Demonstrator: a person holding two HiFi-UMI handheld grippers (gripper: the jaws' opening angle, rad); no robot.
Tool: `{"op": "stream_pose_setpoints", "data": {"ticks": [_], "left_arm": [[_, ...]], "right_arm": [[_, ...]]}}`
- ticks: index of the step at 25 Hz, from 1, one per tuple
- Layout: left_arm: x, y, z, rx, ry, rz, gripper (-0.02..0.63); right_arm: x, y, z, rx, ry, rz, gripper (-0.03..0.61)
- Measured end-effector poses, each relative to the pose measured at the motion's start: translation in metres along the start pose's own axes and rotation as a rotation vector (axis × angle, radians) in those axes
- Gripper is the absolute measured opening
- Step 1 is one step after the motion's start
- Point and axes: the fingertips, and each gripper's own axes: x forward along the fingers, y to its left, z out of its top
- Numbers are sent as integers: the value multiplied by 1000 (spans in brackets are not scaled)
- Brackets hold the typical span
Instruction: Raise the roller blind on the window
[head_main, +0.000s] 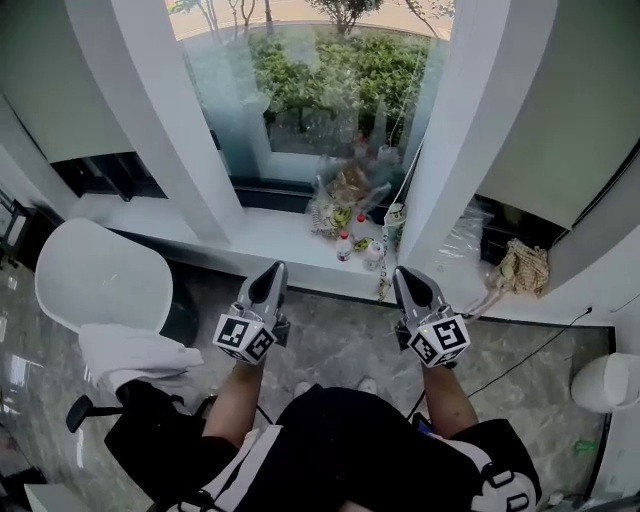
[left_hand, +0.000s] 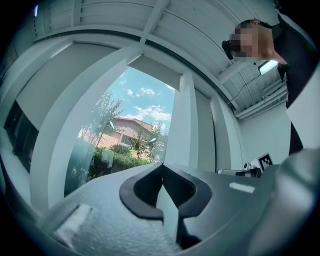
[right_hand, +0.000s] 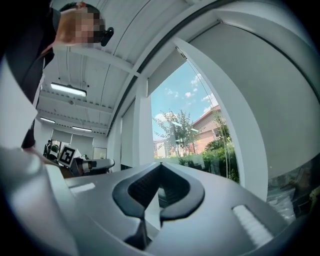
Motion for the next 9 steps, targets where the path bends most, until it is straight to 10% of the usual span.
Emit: {"op": "stream_pose_setpoints", "data": {"ticks": [9], "left_arm": [[-4,4,-12,-17,25,27,0]], "right_arm": [[8,-5,-8,13,-2,14,-2]]}}
